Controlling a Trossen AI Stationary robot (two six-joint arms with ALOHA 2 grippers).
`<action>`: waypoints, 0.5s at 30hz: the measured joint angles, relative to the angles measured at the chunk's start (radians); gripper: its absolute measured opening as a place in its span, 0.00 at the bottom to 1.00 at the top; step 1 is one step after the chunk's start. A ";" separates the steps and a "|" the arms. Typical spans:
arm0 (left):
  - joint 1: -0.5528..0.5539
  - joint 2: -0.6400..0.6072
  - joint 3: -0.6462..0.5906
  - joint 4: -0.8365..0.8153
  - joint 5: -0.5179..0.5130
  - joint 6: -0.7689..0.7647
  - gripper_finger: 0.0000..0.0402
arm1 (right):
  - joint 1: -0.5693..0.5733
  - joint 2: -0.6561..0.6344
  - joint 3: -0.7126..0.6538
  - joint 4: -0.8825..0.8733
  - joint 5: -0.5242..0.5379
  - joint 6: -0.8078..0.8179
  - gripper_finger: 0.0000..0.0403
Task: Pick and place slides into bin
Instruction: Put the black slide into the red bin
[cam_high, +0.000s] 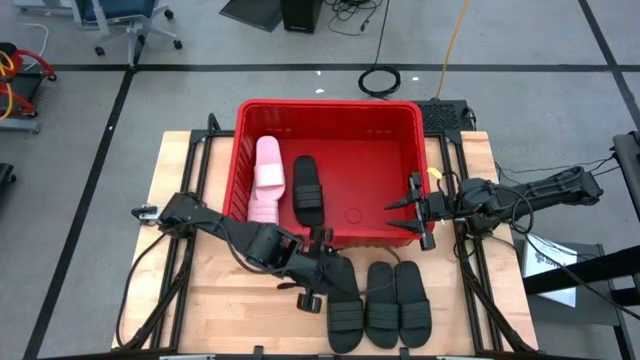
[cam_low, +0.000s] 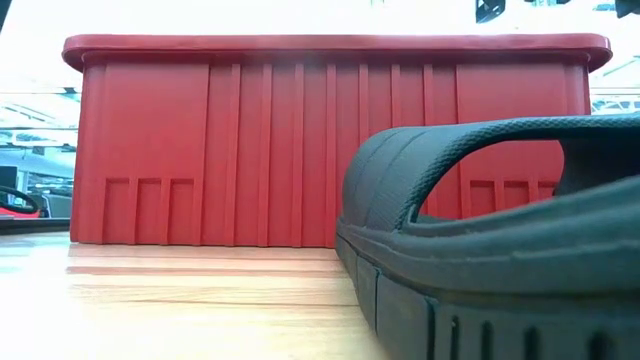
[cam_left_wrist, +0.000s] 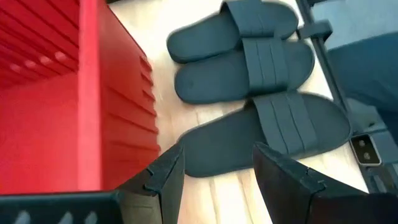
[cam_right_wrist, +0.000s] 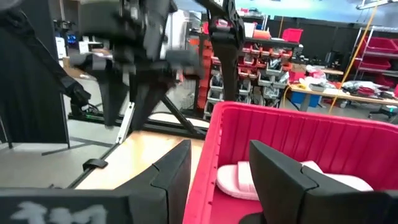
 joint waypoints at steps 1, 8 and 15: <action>-0.002 0.014 0.000 0.013 0.000 -0.006 0.46 | 0.002 0.001 0.000 -0.001 0.000 0.000 0.37; -0.015 0.118 0.000 0.031 0.002 -0.041 0.46 | 0.006 0.007 0.000 0.009 0.000 0.010 0.37; -0.016 0.189 0.000 0.036 0.027 -0.058 0.46 | 0.006 0.007 0.000 0.019 0.000 0.018 0.37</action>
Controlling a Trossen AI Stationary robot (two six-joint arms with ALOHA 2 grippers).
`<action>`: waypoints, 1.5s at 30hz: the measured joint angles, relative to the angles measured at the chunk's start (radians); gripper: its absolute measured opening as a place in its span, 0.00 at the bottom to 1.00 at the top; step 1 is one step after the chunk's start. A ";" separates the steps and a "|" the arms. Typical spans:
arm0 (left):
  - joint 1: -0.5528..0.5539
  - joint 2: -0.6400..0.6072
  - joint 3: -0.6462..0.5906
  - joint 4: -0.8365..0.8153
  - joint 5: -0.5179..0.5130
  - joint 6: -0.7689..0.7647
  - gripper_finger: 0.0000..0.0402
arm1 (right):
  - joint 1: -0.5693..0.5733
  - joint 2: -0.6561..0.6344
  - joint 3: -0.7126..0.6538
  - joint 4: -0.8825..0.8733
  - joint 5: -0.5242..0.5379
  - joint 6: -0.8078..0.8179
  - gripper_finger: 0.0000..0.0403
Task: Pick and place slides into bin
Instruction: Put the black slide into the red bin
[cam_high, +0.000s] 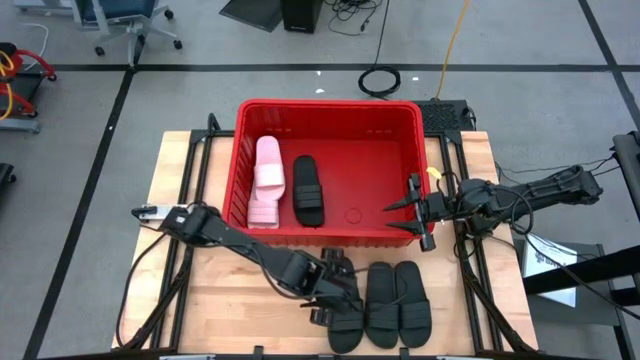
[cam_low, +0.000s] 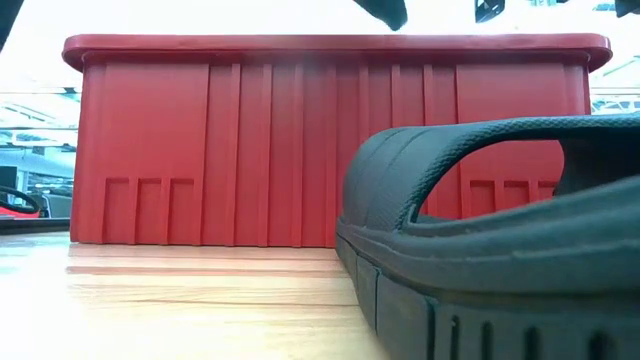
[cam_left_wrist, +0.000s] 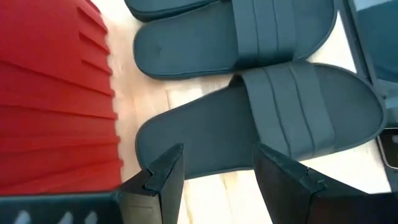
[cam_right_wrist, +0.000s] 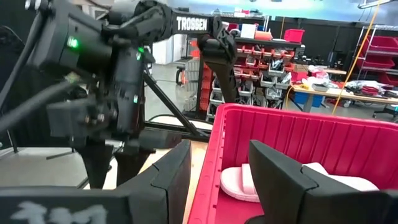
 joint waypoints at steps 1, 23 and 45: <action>0.000 0.005 0.000 0.003 -0.001 0.000 0.46 | 0.000 0.000 0.000 0.004 0.000 0.000 0.37; 0.019 0.032 -0.302 0.351 0.178 -0.072 0.46 | 0.000 0.002 0.000 -0.005 0.000 0.023 0.37; 0.030 0.020 -0.409 0.618 0.515 -0.065 0.46 | 0.000 0.002 0.000 -0.004 0.005 0.019 0.37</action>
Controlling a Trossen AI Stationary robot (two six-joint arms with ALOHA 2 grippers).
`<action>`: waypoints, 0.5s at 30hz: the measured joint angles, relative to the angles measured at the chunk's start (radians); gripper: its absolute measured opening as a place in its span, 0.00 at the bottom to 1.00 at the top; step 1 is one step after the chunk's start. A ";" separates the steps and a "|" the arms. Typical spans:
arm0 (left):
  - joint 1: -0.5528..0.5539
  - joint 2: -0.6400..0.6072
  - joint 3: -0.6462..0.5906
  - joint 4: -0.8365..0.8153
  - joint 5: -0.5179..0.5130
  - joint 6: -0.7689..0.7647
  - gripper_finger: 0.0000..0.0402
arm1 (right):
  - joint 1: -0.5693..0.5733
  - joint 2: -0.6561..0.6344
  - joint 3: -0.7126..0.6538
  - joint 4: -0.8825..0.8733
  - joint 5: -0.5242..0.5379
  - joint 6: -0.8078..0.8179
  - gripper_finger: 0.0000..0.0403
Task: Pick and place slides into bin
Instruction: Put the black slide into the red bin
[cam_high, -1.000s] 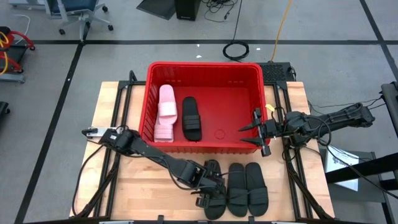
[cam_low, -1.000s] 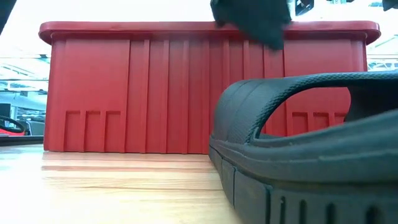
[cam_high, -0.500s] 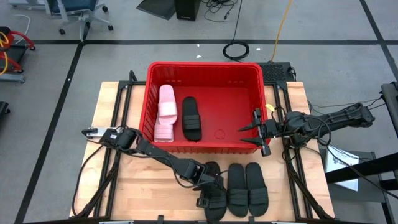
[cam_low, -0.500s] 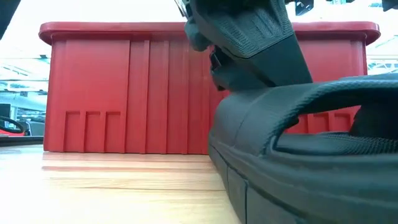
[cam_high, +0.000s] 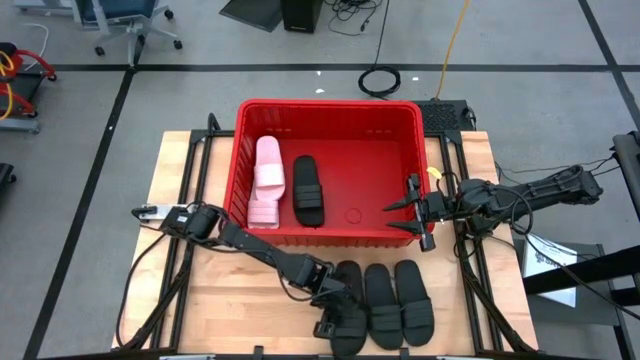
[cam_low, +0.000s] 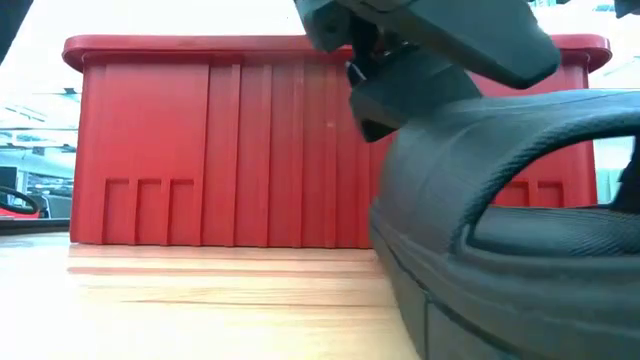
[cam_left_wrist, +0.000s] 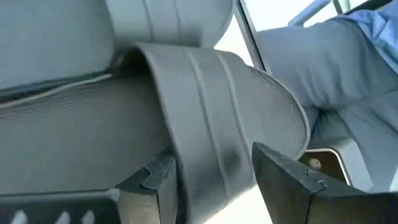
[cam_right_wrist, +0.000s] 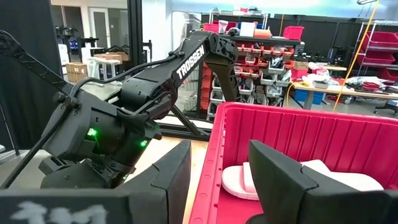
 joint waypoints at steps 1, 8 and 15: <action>0.000 0.000 0.000 -0.002 0.002 -0.002 0.46 | 0.000 0.000 0.000 0.000 0.000 0.000 0.37; -0.006 0.000 0.000 0.010 -0.023 -0.023 0.46 | 0.000 0.000 0.000 0.000 0.000 0.000 0.37; -0.012 -0.001 0.000 0.013 -0.042 -0.011 0.34 | 0.000 0.000 0.000 0.000 0.000 0.000 0.37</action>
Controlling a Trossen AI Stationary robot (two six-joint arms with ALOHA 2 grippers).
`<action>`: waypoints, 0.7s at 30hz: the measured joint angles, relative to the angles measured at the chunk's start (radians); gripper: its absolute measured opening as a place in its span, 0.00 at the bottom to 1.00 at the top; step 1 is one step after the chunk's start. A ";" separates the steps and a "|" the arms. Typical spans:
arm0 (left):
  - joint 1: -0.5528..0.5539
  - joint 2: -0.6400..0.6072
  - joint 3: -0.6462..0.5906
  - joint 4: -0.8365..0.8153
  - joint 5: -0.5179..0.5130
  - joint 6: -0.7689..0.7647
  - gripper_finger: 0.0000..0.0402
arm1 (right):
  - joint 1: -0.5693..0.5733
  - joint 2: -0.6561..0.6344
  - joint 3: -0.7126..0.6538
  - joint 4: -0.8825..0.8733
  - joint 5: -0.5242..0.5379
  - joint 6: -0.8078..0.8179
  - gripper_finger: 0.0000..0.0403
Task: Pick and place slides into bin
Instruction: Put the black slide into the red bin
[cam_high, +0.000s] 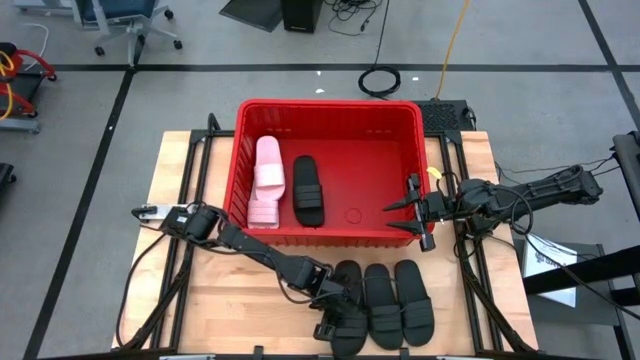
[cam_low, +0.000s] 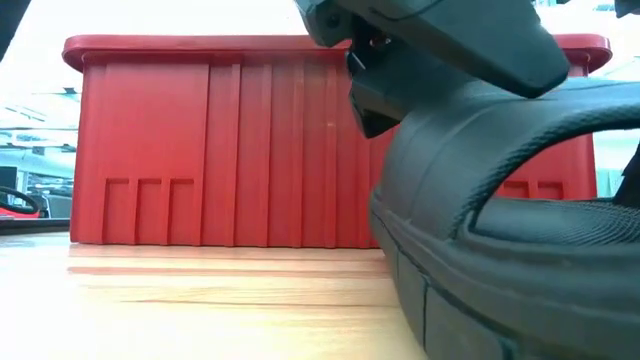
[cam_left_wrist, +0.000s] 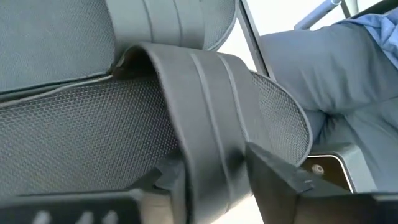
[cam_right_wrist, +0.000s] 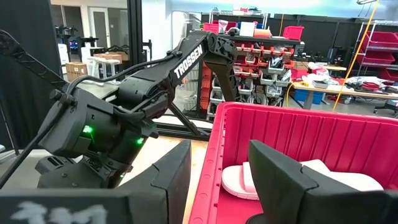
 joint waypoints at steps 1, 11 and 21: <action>0.000 0.000 0.000 0.001 0.000 0.000 0.31 | 0.000 0.000 0.000 0.000 0.000 0.000 0.37; 0.001 -0.003 0.002 0.002 0.001 0.031 0.02 | 0.000 0.000 0.000 0.000 0.000 0.000 0.37; 0.001 -0.008 0.002 -0.012 0.006 0.046 0.01 | 0.000 0.000 0.000 0.000 0.000 0.000 0.37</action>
